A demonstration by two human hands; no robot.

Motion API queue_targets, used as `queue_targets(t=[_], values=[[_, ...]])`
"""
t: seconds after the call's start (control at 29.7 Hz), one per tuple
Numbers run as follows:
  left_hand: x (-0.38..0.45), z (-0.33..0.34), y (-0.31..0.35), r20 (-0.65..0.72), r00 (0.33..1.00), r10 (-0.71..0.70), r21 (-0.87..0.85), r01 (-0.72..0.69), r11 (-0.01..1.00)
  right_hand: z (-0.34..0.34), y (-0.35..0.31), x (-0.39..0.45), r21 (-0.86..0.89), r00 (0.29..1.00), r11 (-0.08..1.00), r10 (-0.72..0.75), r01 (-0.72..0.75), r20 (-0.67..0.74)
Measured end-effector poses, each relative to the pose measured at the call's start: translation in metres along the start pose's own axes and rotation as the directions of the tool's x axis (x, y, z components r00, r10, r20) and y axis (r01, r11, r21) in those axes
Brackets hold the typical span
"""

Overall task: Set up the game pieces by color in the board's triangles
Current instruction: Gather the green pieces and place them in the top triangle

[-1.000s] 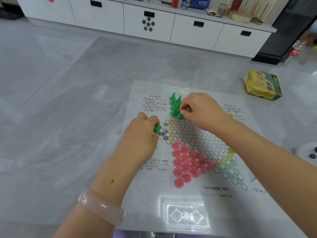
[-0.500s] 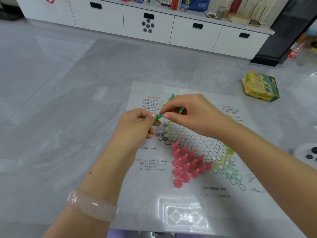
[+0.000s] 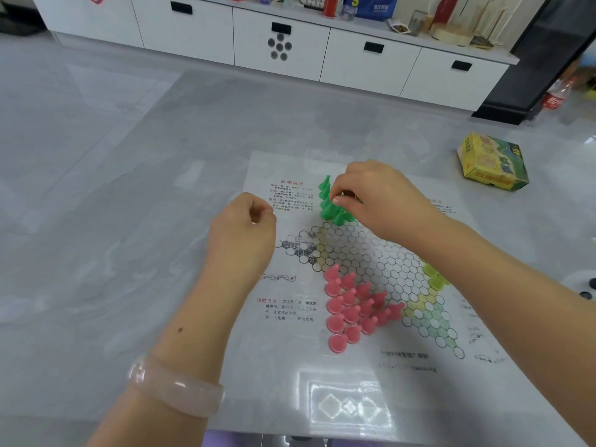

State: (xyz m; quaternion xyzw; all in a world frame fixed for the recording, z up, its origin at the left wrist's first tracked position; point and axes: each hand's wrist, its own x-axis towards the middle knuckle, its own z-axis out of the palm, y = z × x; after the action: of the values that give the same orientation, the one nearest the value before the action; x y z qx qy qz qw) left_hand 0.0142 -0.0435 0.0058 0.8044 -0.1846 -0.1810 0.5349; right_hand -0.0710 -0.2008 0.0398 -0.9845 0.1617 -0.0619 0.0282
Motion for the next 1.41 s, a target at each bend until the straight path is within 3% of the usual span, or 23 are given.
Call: queue_targets(t=[0.13,0.24,0.3,0.44,0.64,0.77,0.98,1.08,1.18,1.41], values=[[-0.003,-0.003,0.001,-0.035,0.998,0.053,0.152,-0.047,0.987,0.010,-0.002,-0.002,-0.020,0.998,0.999,0.027,-0.026,0.063],[-0.001,-0.004,-0.005,-0.014,0.992,0.126,0.444,-0.107,0.890,0.015,-0.002,-0.002,-0.022,0.996,0.999,0.041,-0.039,0.077],[0.000,-0.005,-0.008,0.058,0.995,0.081,0.596,-0.100,0.797,0.016,-0.003,-0.002,-0.015,0.997,0.999,0.039,-0.038,0.073],[0.000,-0.002,-0.015,0.195,0.979,-0.051,0.733,-0.111,0.672,0.018,-0.003,-0.001,-0.019,0.997,0.999,0.033,-0.032,0.068],[-0.001,-0.002,-0.017,0.241,0.967,-0.081,0.775,-0.142,0.616,0.016,-0.002,-0.002,-0.011,0.998,1.000,0.024,-0.023,0.062],[0.000,-0.003,-0.017,0.249,0.966,-0.074,0.774,-0.152,0.615,-0.009,0.000,-0.013,0.046,0.998,0.998,0.040,-0.037,-0.056],[-0.001,-0.005,-0.018,0.251,0.966,-0.053,0.749,-0.159,0.643,-0.071,0.047,-0.101,0.169,0.943,0.953,0.281,-0.252,-0.179],[-0.004,-0.005,-0.016,0.249,0.967,-0.052,0.744,-0.157,0.649,-0.081,0.085,-0.145,0.174,0.886,0.889,0.447,-0.424,-0.121],[-0.010,-0.006,-0.014,0.235,0.971,-0.038,0.736,-0.152,0.660,-0.071,0.103,-0.155,0.145,0.851,0.846,0.523,-0.513,-0.041],[-0.015,-0.002,-0.016,0.256,0.967,-0.009,0.748,-0.193,0.635,-0.032,0.113,-0.077,0.087,0.887,0.886,0.443,-0.455,0.128]])
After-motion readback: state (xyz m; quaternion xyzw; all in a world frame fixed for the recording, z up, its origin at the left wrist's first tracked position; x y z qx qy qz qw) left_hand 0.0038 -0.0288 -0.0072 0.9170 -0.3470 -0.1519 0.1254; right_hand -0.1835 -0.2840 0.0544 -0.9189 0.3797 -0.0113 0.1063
